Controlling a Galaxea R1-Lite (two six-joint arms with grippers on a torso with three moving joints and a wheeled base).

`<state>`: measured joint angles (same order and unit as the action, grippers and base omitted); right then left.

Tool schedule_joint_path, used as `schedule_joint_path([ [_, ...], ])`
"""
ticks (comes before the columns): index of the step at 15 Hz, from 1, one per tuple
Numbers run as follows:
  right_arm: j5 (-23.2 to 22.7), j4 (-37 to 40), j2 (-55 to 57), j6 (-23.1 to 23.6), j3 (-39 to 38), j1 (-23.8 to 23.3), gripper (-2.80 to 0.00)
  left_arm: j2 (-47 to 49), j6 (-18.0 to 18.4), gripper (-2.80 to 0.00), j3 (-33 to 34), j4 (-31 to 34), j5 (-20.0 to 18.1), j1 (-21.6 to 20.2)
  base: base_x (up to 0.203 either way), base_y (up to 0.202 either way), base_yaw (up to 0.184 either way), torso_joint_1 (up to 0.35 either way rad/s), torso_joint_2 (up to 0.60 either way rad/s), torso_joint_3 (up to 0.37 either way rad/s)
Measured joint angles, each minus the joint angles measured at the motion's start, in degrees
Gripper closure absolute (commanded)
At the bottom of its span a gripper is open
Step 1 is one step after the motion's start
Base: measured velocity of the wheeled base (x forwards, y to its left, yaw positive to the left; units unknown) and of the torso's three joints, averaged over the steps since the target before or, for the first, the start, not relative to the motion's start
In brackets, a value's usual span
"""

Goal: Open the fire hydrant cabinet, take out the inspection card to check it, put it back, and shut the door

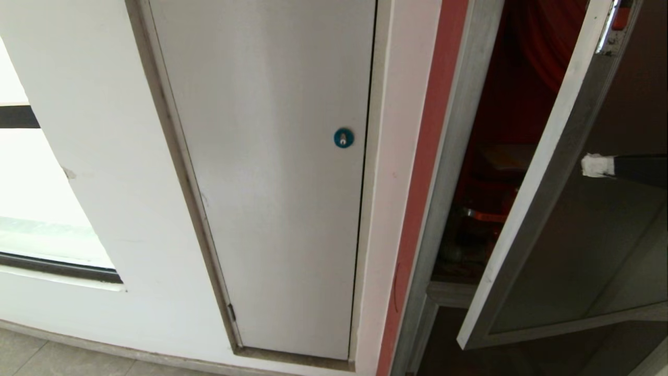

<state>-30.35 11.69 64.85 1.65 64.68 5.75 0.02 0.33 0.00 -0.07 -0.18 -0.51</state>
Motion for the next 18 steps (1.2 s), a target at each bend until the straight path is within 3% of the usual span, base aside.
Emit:
schedule_joint_path([
  [3, 8.06, -6.95, 4.80, -0.13, 0.53, 3.24, 0.00, 0.00, 0.02, 0.00, 0.00, -0.02, 0.02, 0.00, 0.000, 0.000, 0.000, 0.000, 0.00, 0.000],
  [7, 15.80, -14.35, 10.57, -0.11, 0.56, 3.94, 0.00, 0.00, 0.00, 0.00, 0.00, 0.00, -0.02, 0.00, 0.000, 0.000, 0.000, 0.000, 0.00, 0.000],
  [16, 25.62, -29.88, 23.37, 1.90, 1.46, 4.03, 0.00, 0.00, 0.02, 0.00, 0.00, 0.00, 0.00, 0.02, 0.000, 0.000, 0.000, 0.000, 0.00, 0.000],
  [18, 26.04, -31.08, 25.20, 1.88, 1.74, 4.01, 0.00, 0.00, 0.02, 0.00, 0.00, 0.00, 0.00, 0.00, 0.000, 0.000, 0.000, 0.000, 0.00, 0.000],
])
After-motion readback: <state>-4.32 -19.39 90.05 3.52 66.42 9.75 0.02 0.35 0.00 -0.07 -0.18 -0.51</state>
